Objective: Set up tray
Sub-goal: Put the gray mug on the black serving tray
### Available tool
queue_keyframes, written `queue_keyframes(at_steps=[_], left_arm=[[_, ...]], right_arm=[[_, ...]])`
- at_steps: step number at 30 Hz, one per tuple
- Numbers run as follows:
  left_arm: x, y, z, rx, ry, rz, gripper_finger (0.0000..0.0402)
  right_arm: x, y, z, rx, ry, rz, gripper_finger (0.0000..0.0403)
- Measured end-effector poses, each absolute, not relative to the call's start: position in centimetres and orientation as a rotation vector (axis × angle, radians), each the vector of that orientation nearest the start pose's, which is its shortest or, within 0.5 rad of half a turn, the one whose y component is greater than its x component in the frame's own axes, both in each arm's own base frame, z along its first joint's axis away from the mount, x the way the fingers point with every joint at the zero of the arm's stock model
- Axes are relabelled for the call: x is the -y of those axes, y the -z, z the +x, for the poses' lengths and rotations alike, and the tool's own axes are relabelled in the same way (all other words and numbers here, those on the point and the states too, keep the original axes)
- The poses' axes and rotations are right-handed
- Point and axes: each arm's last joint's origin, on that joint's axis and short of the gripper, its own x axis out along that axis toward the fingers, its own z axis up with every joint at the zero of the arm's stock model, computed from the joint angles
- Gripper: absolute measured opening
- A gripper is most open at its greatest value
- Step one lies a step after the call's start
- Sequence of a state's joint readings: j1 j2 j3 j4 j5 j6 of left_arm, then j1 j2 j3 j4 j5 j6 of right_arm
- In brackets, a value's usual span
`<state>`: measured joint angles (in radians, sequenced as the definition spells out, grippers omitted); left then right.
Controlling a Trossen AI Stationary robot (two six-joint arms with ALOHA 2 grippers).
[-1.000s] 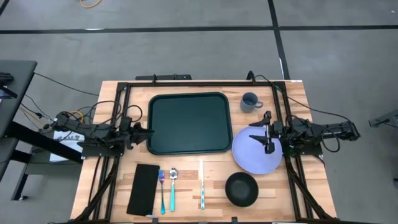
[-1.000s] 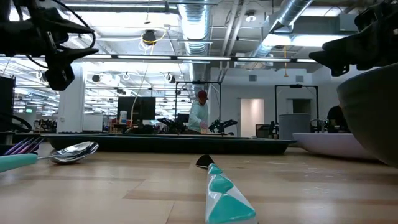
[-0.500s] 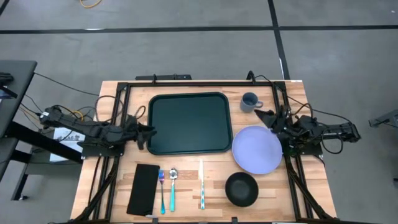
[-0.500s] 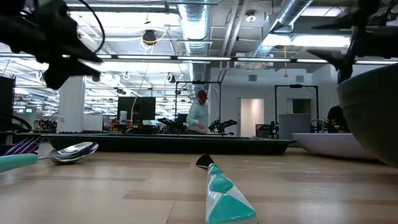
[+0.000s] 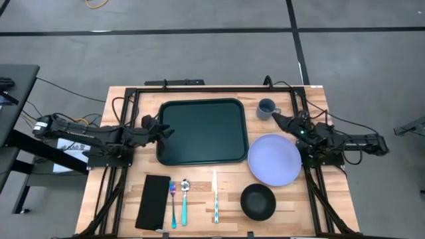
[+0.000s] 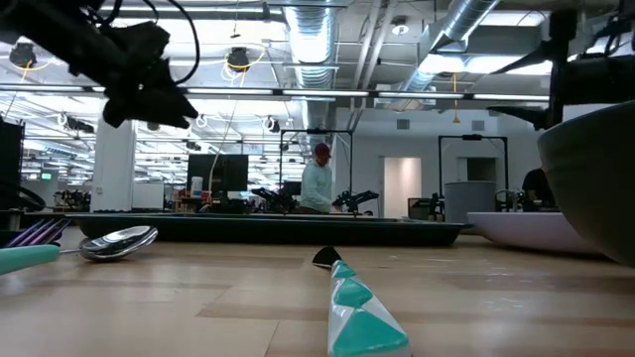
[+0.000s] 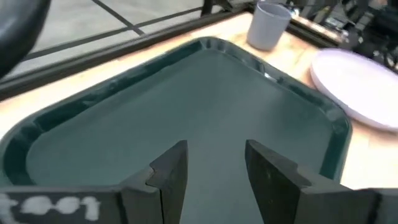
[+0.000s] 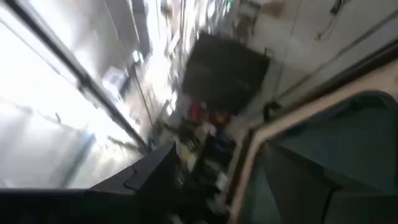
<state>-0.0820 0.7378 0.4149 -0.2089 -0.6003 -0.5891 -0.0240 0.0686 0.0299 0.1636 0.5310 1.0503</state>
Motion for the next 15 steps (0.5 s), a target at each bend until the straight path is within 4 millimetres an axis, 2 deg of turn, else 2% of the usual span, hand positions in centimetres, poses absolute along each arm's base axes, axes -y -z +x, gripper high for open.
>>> queue_keyframes(at_steps=[5, 10, 15], left_arm=[[-1.0, -22.1, 15.9, -0.352, -0.609, -0.379, 0.0149], [-1.5, -22.1, 16.0, -0.37, -0.569, -0.408, 0.0149], [-1.7, -22.1, 15.9, -0.373, -0.567, -0.42, 0.0149]], right_arm=[[1.9, -20.4, 10.2, 0.138, 0.522, 0.942, 0.023], [2.5, -24.9, 11.9, -0.107, 0.65, 0.744, 0.023], [3.5, -28.7, 14.8, -0.298, 0.716, 0.552, 0.023]])
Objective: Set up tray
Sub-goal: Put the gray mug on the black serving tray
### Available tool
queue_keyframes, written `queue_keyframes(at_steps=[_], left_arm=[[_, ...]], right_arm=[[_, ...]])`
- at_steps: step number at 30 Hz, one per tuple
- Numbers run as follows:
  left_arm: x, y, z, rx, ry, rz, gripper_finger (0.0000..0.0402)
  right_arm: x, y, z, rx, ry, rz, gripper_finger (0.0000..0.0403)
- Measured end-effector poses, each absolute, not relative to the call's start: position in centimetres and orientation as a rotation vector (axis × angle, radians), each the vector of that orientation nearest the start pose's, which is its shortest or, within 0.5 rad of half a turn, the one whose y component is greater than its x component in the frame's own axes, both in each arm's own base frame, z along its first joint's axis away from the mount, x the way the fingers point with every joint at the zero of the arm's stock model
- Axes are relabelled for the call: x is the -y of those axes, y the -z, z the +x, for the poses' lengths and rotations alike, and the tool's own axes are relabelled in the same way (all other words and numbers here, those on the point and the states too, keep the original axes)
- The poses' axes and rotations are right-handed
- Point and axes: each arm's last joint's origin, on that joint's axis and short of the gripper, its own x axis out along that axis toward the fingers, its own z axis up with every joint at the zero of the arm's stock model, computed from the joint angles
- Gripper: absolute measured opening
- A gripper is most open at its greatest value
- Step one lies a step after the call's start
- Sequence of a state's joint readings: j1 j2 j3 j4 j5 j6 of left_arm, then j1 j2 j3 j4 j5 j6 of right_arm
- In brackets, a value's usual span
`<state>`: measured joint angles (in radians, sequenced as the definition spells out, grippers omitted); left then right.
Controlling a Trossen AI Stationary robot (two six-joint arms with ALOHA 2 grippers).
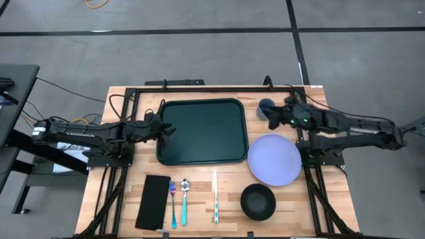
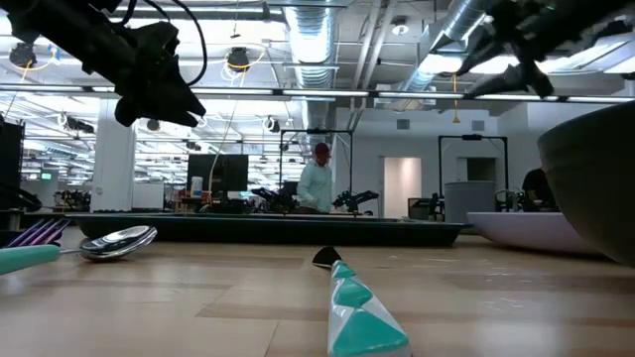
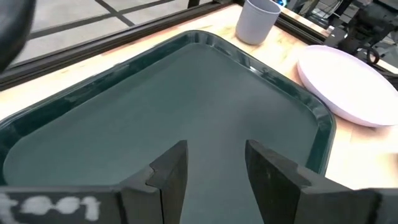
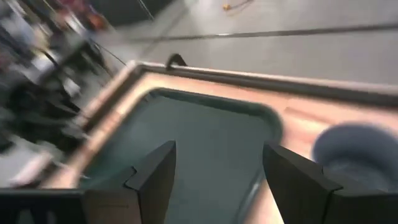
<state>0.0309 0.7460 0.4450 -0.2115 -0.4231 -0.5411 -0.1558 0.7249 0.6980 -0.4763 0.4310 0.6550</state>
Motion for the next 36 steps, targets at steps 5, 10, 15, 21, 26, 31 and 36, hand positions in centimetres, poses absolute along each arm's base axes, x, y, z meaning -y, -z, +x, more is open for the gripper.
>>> queue_keyframes(at_steps=[5, 10, 15, 21, 26, 31, 36], left_arm=[[-1.7, -22.1, 15.9, -0.373, -0.568, -0.418, 0.0149], [-1.7, -22.1, 15.9, -0.372, -0.57, -0.419, 0.0149], [-1.7, -22.1, 16.0, -0.372, -0.566, -0.421, 0.0149], [-1.7, -22.1, 16.0, -0.371, -0.567, -0.427, 0.0149], [-1.7, -22.1, 16.0, -0.36, -0.573, -0.468, 0.0149], [-1.5, -22.1, 16.0, -0.375, -0.528, -0.489, 0.0149], [-1.5, -22.1, 16.0, -0.384, -0.504, -0.493, 0.0149]], right_arm=[[4.4, -30.4, 17.8, -0.421, 0.666, 0.341, 0.023], [6.4, -29.9, 18.9, -0.669, 0.848, 0.313, 0.023], [9.3, -28.7, 19.7, -0.987, 1.034, 0.414, 0.023], [10.4, -30.1, 23.4, -0.95, 0.638, 0.554, 0.023], [8.8, -34.1, 24.4, -0.637, 0.149, 0.593, 0.023], [7.2, -37.0, 22.9, -0.478, 0.002, 0.563, 0.023], [6.2, -38.2, 22.1, -0.423, -0.074, 0.534, 0.023]])
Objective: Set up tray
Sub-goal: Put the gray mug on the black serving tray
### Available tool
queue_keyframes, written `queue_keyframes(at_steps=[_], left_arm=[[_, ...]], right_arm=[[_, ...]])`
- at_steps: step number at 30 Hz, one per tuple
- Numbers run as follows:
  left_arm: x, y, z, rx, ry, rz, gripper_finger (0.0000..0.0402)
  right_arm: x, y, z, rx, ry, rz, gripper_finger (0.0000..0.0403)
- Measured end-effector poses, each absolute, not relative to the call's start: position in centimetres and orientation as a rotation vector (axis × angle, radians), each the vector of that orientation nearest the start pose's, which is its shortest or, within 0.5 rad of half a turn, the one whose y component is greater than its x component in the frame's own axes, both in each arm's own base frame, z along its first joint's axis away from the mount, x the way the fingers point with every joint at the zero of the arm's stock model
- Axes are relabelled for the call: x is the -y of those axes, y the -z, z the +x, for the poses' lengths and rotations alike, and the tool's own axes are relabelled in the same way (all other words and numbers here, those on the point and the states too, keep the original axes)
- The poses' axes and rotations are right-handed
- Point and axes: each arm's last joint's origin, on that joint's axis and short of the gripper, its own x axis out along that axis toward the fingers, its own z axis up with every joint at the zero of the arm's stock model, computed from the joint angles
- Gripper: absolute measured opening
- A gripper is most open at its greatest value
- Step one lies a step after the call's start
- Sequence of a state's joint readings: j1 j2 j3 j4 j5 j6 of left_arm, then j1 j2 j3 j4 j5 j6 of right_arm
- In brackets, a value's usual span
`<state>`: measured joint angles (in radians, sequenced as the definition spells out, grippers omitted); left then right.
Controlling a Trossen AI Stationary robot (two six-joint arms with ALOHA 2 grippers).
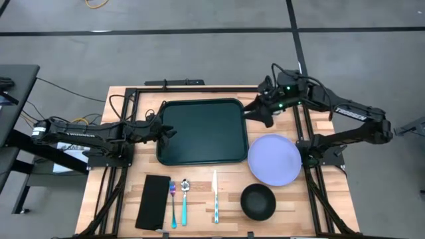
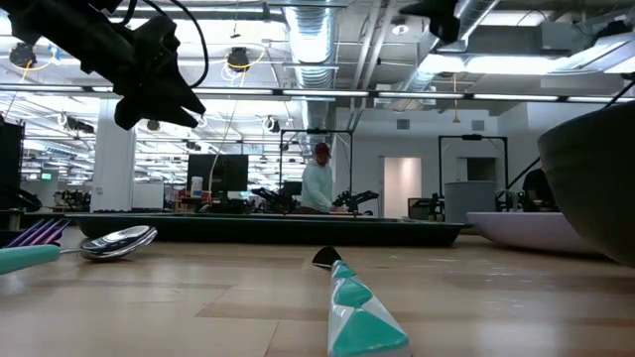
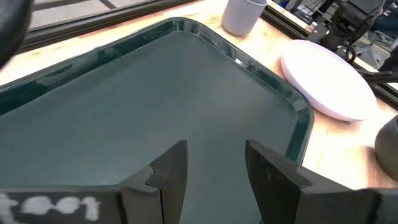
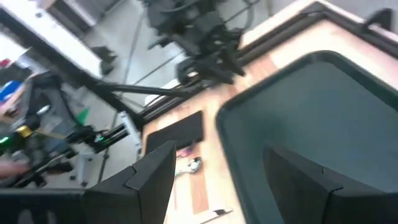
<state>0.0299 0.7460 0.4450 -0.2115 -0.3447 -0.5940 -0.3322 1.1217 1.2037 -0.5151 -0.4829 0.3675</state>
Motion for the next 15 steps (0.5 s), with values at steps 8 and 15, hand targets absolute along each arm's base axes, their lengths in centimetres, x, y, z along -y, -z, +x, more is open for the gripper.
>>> queue_keyframes(at_steps=[8, 15], left_arm=[[-1.5, -22.1, 16.0, -0.386, -0.503, -0.485, 0.0149], [-1.5, -22.1, 16.0, -0.387, -0.502, -0.481, 0.0149]], right_arm=[[4.9, -39.0, 22.5, -0.372, -0.228, 0.531, 0.023], [4.5, -39.2, 22.7, -0.358, -0.241, 0.536, 0.023]])
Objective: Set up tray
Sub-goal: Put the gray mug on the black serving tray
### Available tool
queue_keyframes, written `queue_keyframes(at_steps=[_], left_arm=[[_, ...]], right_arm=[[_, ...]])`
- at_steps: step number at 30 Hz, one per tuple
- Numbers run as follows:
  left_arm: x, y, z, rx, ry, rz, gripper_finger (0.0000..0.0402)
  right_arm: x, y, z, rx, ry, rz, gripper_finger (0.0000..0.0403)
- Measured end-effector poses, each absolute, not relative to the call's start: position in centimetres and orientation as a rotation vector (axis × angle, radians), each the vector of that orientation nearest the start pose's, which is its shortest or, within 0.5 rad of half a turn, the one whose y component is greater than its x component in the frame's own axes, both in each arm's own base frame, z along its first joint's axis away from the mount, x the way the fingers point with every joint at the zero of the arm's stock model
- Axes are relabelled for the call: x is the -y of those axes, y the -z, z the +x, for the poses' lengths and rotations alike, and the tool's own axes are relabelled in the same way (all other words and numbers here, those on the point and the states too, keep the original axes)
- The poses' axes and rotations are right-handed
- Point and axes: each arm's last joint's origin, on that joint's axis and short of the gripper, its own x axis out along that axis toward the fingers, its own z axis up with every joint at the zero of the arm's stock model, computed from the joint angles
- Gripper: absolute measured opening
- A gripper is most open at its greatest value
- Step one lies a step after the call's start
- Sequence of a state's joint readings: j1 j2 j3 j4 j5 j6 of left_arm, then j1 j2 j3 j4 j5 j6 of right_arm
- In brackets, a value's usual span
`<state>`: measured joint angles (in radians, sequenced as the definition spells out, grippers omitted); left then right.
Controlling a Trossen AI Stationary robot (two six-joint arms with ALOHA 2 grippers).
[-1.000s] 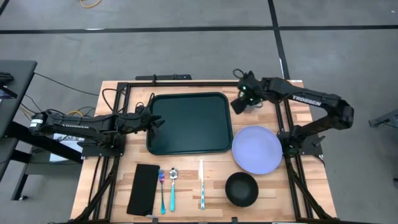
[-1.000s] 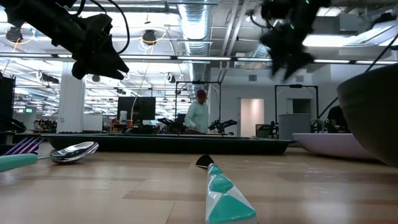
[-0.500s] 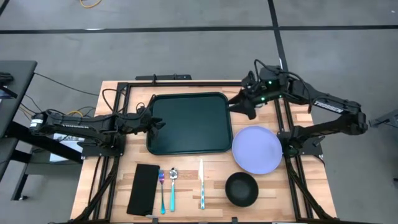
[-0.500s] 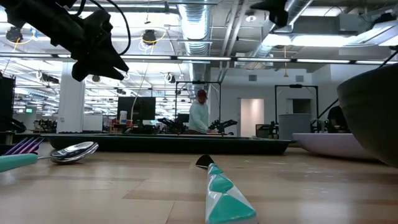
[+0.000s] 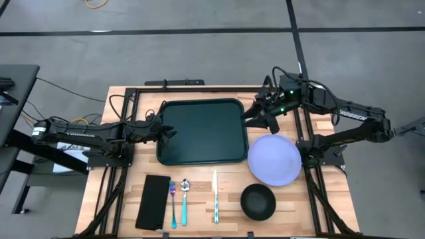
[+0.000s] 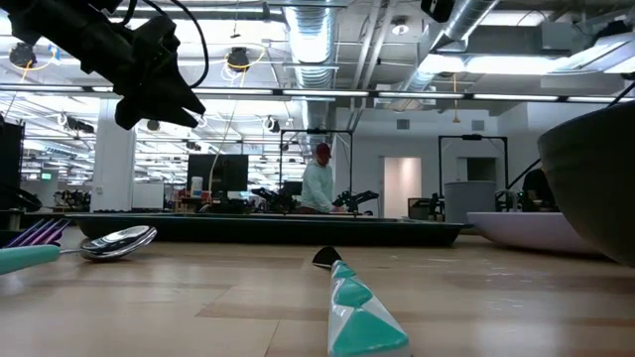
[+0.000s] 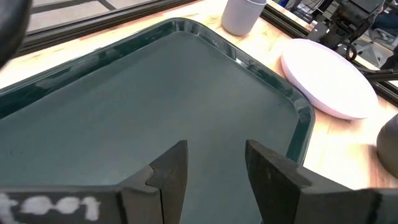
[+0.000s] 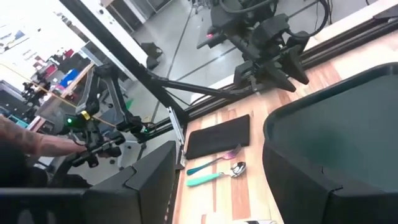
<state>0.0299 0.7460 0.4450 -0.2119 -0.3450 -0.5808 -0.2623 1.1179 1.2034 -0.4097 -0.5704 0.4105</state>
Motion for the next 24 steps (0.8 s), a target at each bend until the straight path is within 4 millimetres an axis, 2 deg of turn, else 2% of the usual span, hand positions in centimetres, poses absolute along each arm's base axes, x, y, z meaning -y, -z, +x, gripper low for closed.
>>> queue_keyframes(at_steps=[8, 11, 15, 19, 24], left_arm=[[-1.5, -22.1, 16.0, -0.387, -0.502, -0.479, 0.0149], [-1.5, -22.1, 16.0, -0.387, -0.502, -0.479, 0.0149], [-1.5, -22.1, 16.0, -0.387, -0.502, -0.479, 0.0149], [-1.5, -22.1, 16.0, -0.388, -0.502, -0.479, 0.0149], [-1.5, -22.0, 16.0, -0.392, -0.503, -0.478, 0.0149]], right_arm=[[4.6, -39.2, 22.7, -0.355, -0.213, 0.541, 0.023], [4.8, -39.0, 22.7, -0.366, -0.143, 0.537, 0.023], [5.7, -37.5, 22.0, -0.477, 0.161, 0.53, 0.023], [7.0, -35.2, 20.9, -0.681, 0.519, 0.48, 0.023], [9.0, -32.5, 20.8, -0.912, 0.742, 0.452, 0.023]])
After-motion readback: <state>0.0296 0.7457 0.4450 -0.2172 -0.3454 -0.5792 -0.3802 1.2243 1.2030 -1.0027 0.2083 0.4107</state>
